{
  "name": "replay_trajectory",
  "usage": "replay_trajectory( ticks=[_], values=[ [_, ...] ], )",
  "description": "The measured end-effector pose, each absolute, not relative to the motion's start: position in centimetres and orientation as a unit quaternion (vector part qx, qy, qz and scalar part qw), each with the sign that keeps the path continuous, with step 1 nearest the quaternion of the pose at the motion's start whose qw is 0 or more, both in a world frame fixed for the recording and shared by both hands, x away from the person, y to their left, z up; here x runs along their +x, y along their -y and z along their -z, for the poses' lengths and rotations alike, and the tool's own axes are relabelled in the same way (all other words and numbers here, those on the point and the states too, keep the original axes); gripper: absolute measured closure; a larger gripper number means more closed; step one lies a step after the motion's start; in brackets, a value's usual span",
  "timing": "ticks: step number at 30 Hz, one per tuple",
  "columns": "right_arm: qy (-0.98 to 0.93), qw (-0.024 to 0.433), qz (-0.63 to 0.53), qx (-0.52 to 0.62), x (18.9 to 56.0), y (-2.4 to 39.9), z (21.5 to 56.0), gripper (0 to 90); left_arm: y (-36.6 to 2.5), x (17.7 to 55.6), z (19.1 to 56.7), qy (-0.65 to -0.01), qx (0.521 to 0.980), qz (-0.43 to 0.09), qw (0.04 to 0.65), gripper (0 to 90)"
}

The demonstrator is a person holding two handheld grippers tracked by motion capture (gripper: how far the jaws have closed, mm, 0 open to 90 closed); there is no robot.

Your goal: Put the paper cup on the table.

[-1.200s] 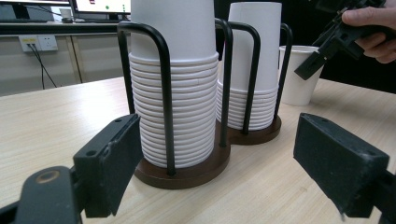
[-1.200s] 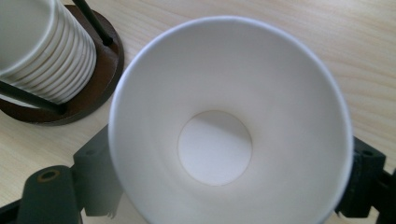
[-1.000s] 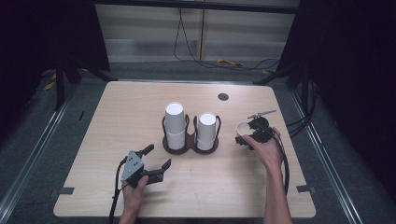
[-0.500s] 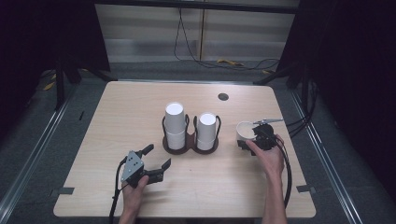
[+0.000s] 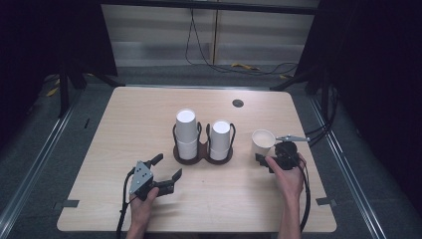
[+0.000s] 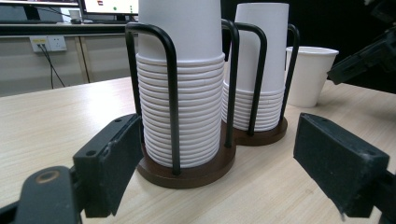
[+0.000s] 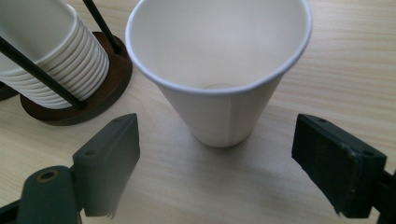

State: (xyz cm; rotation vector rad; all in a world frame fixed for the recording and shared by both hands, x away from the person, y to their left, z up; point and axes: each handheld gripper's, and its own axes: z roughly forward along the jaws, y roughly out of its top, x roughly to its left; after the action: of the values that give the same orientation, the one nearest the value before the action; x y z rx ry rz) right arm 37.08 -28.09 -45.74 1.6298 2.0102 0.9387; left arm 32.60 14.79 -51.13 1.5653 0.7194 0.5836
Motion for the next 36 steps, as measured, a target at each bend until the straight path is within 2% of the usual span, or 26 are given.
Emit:
replay_trajectory(
  ticks=[5, 11, 13, 17, 29, 36],
  values=[
    [-0.705, 0.206, -0.347, 0.583, 35.8, 28.3, 45.4, 14.4, -14.7, 32.5, 51.1, -0.314, 0.678, -0.256, 0.614, 15.4],
    [-0.692, 0.229, -0.376, 0.572, 33.9, 27.7, 45.3, 14.4, -14.9, 31.8, 51.4, -0.339, 0.640, -0.295, 0.623, 15.6],
    [-0.695, 0.239, -0.383, 0.560, 33.2, 27.4, 45.4, 14.3, -14.7, 31.8, 51.3, -0.340, 0.642, -0.307, 0.615, 15.5],
    [-0.686, 0.241, -0.420, 0.542, 31.7, 26.8, 46.0, 13.7, -14.8, 31.9, 51.3, -0.348, 0.641, -0.302, 0.614, 15.5],
    [-0.623, 0.307, -0.531, 0.485, 29.7, 23.1, 47.6, 13.1, -14.8, 31.8, 51.3, -0.345, 0.641, -0.307, 0.613, 15.3],
    [-0.612, 0.325, -0.540, 0.478, 29.5, 20.8, 48.7, 13.0, -14.6, 31.5, 51.3, -0.344, 0.642, -0.302, 0.615, 15.2]
  ],
)
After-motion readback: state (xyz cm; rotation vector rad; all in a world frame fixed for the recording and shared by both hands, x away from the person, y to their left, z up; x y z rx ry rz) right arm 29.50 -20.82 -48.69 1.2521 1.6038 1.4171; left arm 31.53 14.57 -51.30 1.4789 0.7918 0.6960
